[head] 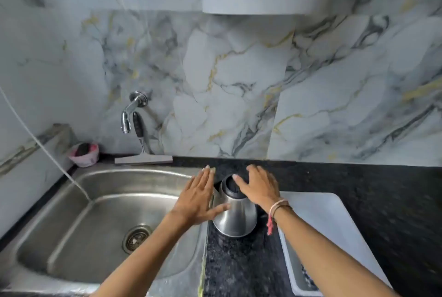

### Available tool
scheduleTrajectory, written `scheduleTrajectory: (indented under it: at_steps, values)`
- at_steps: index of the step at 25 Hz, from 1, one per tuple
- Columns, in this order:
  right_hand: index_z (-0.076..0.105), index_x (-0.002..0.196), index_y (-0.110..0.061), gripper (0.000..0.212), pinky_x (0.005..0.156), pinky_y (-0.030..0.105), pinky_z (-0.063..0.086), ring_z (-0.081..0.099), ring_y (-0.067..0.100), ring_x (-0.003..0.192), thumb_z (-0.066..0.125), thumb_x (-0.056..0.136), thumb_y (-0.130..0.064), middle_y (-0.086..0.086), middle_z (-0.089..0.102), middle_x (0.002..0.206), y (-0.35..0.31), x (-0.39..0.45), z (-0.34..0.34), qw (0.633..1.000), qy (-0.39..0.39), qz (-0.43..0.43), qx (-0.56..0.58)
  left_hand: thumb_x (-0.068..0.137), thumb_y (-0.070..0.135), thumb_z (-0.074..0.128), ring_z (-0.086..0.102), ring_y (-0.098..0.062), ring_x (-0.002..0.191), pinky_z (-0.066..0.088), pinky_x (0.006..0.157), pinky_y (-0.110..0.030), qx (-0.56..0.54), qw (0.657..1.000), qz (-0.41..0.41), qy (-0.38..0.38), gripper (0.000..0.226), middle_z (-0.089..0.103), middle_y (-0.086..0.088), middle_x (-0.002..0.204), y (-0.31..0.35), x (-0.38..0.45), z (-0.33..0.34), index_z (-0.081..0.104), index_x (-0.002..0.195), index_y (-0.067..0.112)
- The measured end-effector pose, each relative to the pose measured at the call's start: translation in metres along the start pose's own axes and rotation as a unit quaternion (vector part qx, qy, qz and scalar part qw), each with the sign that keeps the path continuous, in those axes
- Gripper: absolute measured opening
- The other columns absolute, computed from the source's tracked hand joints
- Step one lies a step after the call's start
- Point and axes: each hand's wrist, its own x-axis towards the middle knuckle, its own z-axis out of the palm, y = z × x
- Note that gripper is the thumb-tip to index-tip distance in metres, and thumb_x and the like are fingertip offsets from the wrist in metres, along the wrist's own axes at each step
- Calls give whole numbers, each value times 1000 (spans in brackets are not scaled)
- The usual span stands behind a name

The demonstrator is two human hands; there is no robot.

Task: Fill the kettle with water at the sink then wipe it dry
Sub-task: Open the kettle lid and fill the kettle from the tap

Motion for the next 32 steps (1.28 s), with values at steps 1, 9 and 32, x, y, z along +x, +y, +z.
scheduleTrajectory:
  at_steps: [1, 9, 32]
  values:
    - [61, 118, -13, 55, 104, 49, 42, 61, 35, 119, 50, 94, -61, 14, 68, 124, -4, 0, 7, 999, -40, 28, -4, 87, 85, 32, -2, -27, 164, 3, 133, -43, 6, 1000, 4, -14, 118, -6, -14, 176, 3, 3, 10, -4, 164, 5]
    - [61, 91, -11, 38, 93, 49, 47, 62, 36, 102, 45, 94, -46, 15, 68, 101, 7, 12, 4, 976, -103, 59, 181, 82, 85, 0, 3, -31, 164, 11, 133, -49, 58, 998, 0, 10, 117, -2, -18, 175, 12, 13, 46, 0, 164, 3]
    - [72, 86, -20, 48, 71, 42, 59, 75, 35, 81, 64, 71, -65, 6, 77, 77, 63, 26, 52, 988, 94, -51, 114, 89, 84, 10, 8, -28, 164, 13, 133, -48, 107, 994, -22, 4, 110, 3, -16, 175, 24, 14, 48, 3, 165, 5]
